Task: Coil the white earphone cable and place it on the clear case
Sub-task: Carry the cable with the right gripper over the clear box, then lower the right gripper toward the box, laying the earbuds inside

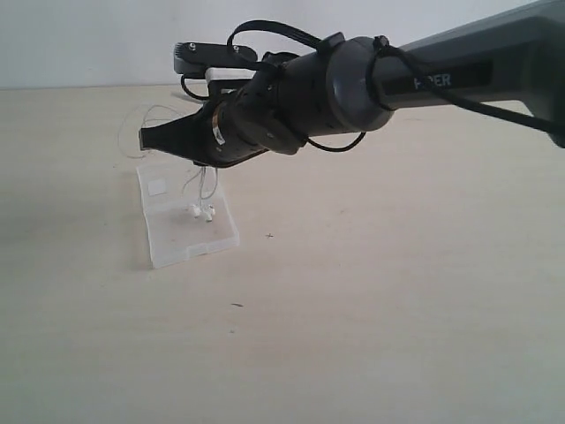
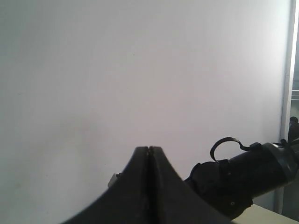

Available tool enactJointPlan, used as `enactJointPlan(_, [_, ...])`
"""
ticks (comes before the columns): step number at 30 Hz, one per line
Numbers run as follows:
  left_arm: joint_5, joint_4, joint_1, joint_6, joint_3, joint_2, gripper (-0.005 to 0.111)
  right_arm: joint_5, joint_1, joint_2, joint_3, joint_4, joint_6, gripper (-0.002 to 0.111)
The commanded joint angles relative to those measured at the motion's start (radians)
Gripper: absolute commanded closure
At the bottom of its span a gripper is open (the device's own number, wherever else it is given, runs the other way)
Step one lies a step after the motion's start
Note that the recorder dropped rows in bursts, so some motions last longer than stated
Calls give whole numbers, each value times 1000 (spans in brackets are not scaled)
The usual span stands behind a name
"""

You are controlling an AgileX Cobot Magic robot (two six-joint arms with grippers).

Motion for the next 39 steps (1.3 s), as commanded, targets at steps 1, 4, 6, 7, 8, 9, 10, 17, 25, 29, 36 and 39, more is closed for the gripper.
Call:
enactJointPlan(1, [-7, -1, 2, -6, 4, -4, 107, -3, 7, 19, -3, 13, 13, 108])
enactJointPlan(4, [-7, -1, 2, -6, 4, -4, 107, 0, 11, 49, -3, 37, 13, 108])
enactJointPlan(6, [-7, -1, 2, -6, 4, -4, 107, -2, 11, 56, -3, 40, 13, 108])
enactJointPlan(7, [-7, -1, 2, -6, 4, -4, 107, -2, 11, 61, -3, 40, 13, 108])
enactJointPlan(8, [-7, -1, 2, -6, 4, -4, 107, -2, 11, 61, -3, 40, 13, 108])
enactJointPlan(9, [-7, -1, 2, -6, 4, -4, 107, 0, 13, 65, -3, 40, 13, 108])
enactJointPlan(10, [-7, -1, 2, -8, 4, -4, 107, 0, 13, 67, -3, 40, 13, 108])
enactJointPlan(17, [-7, 1, 2, -20, 4, -4, 107, 0, 13, 102, -3, 42, 13, 108])
enactJointPlan(25, [-7, 15, 2, -25, 4, -4, 107, -6, 13, 116, -6, 42, 15, 104])
enactJointPlan(29, [-7, 15, 2, -25, 4, -4, 107, -9, 13, 116, -15, 42, 14, 85])
enactJointPlan(36, [-7, 15, 2, -28, 4, -4, 107, -1, 13, 117, -35, 42, 14, 60])
enactJointPlan(39, [-7, 15, 2, -28, 4, -4, 107, 34, 13, 117, -57, 42, 11, 52])
